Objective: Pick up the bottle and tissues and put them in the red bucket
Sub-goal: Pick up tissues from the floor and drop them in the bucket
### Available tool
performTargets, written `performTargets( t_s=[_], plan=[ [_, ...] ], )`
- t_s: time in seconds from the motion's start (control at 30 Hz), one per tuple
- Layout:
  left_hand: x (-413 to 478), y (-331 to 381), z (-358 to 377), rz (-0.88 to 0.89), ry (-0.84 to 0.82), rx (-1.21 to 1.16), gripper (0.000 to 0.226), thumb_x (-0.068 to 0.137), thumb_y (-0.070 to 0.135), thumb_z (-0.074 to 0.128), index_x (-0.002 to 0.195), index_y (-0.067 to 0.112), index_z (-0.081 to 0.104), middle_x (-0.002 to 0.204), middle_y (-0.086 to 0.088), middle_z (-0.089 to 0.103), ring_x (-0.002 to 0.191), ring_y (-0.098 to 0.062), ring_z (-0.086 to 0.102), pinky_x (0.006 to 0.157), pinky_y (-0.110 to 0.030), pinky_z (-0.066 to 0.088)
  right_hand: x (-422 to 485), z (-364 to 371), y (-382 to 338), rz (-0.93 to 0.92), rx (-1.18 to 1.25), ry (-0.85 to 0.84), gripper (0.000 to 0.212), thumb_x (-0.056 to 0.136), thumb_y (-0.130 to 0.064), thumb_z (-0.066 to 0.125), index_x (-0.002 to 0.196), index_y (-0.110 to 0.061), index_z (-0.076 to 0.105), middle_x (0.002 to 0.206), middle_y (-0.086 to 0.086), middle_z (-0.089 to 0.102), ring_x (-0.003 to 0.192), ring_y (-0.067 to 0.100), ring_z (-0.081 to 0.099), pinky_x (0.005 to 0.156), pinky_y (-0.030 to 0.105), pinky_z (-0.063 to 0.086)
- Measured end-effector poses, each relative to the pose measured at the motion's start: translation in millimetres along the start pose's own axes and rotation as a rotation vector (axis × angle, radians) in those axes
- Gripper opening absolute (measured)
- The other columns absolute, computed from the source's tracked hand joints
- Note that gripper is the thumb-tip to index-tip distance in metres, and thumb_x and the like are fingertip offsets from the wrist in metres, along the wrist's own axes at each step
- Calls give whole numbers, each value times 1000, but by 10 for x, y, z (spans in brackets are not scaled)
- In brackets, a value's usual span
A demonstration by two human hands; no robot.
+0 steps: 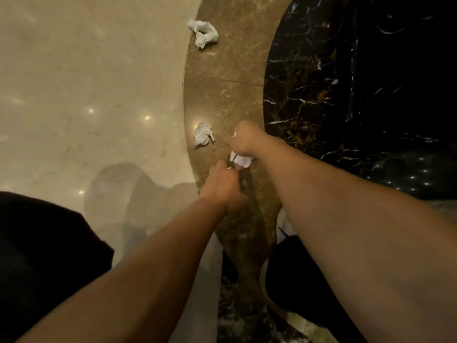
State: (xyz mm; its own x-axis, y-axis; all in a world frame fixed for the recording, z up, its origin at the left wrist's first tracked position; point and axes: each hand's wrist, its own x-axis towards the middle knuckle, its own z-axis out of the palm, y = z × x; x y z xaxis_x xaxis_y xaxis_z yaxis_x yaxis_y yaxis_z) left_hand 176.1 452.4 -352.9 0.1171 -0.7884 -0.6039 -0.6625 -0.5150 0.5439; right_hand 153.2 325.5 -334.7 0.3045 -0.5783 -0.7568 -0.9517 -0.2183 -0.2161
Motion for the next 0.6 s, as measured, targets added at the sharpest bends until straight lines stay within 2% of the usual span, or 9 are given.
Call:
performTargets(
  t_s=[0.07,0.13,0.17,0.2,0.23,0.3,0.4,0.47,0.6],
  plan=[
    [-329,248,-314,-20,17,2,23,76,29,65,92,11,64,99,-10,58,89,-25,53,79,-38,51,-452,-387,-96,-5,26,-49,40,93,-33,59,113,1,64,113,17,66,105,32,62,87,33,50],
    [-714,514,-670,-16,29,39,10,79,19,64,77,10,61,92,-14,65,79,-26,59,72,-36,53,-977,-801,-201,-9,77,-90,35,92,-29,61,111,0,64,98,15,68,86,28,67,73,36,56],
    [-904,631,-843,-12,36,60,7,79,14,63,76,9,60,91,-15,66,79,-27,60,72,-36,53,-1240,-968,-258,-9,86,-106,31,93,-27,60,109,-1,65,89,13,67,75,25,67,63,35,55],
    [-1167,804,-1096,2,39,81,4,80,12,62,81,7,62,93,-15,67,83,-29,61,73,-36,53,-1585,-1192,-354,0,82,-102,27,94,-25,57,107,-3,65,83,12,65,69,24,65,60,34,54],
    [-1345,927,-1278,8,40,93,8,82,11,61,88,7,64,95,-16,66,86,-31,62,73,-35,51,-1855,-1329,-440,0,71,-80,27,96,-28,54,101,-4,66,80,13,64,68,25,63,63,34,54],
    [-1796,1242,-1738,13,37,94,14,85,16,64,96,7,64,97,-15,66,86,-32,62,67,-31,45,-2499,-1678,-629,-20,81,0,50,98,-47,41,87,-3,64,82,18,64,75,29,62,76,35,50],
    [-2478,1700,-2388,31,45,78,29,86,32,66,99,7,65,90,-10,61,76,-24,56,66,-30,40,-3489,-2128,-886,-14,148,104,70,96,-60,29,115,-2,62,120,21,62,106,35,57,84,37,42],
    [-2930,1978,-2783,57,64,122,35,90,42,58,96,9,65,85,-6,57,73,-20,52,65,-31,39,-4185,-2418,-1013,1,158,192,66,94,-58,28,112,-7,65,119,19,63,100,33,57,78,37,43],
    [-3809,2456,-3422,162,94,298,40,92,50,45,75,16,59,82,-9,63,67,-23,54,58,-31,41,-5523,-2740,-1207,99,85,346,41,89,-45,35,80,-16,62,95,11,65,75,27,53,65,37,40]
  ],
)
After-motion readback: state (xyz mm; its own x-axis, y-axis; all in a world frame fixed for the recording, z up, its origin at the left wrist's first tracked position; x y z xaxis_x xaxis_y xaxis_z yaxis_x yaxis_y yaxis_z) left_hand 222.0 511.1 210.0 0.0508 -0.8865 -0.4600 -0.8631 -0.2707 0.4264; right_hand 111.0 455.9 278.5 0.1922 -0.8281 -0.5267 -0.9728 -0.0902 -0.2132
